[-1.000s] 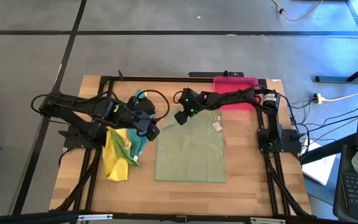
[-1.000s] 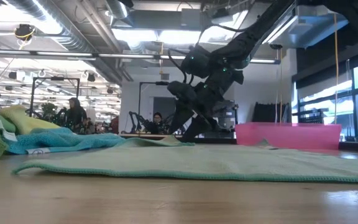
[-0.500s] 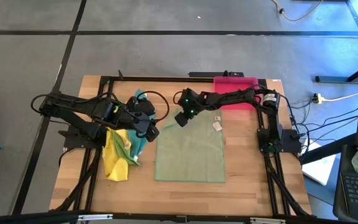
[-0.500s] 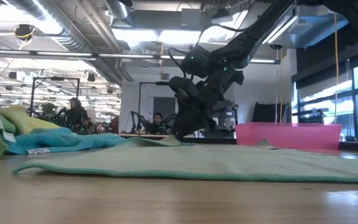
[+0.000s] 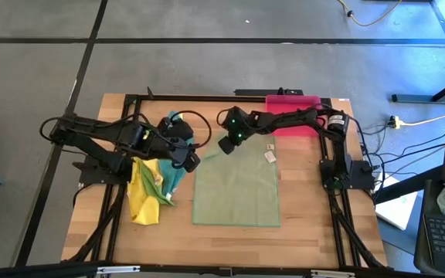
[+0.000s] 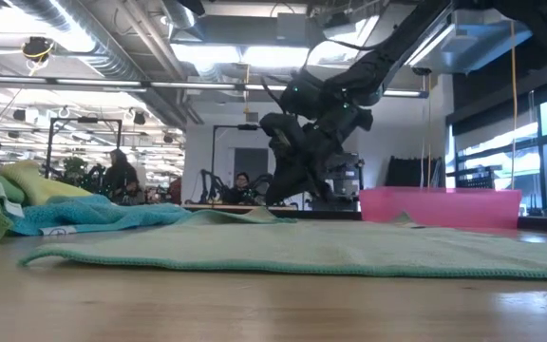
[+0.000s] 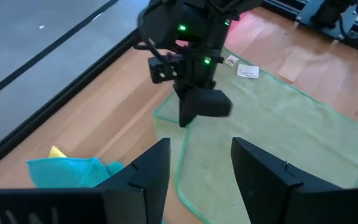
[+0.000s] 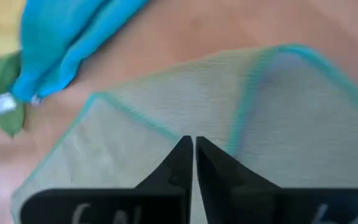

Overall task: Fold microfiber towels
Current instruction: Fold the light green towel

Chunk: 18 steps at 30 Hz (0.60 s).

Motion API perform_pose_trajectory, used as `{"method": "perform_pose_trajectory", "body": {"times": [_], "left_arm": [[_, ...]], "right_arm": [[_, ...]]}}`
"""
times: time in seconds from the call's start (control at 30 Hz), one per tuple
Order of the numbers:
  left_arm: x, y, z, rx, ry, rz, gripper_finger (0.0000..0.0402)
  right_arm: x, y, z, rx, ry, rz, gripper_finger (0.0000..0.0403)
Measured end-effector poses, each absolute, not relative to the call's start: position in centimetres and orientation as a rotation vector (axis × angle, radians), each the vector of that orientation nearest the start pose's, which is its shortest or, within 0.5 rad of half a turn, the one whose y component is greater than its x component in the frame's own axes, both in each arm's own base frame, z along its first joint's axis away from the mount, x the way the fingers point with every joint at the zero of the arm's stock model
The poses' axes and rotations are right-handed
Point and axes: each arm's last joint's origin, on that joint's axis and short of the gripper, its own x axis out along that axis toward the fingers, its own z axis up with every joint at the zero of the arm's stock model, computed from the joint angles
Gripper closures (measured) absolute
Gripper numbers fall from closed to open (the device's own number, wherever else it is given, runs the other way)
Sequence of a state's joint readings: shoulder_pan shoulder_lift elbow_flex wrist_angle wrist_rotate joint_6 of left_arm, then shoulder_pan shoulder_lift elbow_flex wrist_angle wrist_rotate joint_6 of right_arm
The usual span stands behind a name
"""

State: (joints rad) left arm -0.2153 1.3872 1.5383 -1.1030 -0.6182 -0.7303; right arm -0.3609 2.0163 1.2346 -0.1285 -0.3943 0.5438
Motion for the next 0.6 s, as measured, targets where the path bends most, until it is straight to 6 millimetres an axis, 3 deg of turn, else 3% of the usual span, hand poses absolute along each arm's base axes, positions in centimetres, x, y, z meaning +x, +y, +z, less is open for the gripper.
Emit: {"method": "perform_pose_trajectory", "body": {"times": [0.2, 0.43, 0.6], "left_arm": [[25.5, -4.0, 38.5, -0.288, 0.684, 0.655, 0.0239], [25.6, -3.9, 38.5, -0.291, 0.681, 0.655, 0.0239], [25.6, -3.5, 38.5, -0.296, 0.68, 0.668, 0.0239]], "right_arm": [[38.1, -14.9, 13.9, 0.912, 0.82, -0.247, 0.0332], [38.3, -14.5, 14.0, 0.846, 0.815, -0.289, 0.025], [38.7, -13.8, 13.4, 0.806, 0.821, -0.35, 0.0224]]}}
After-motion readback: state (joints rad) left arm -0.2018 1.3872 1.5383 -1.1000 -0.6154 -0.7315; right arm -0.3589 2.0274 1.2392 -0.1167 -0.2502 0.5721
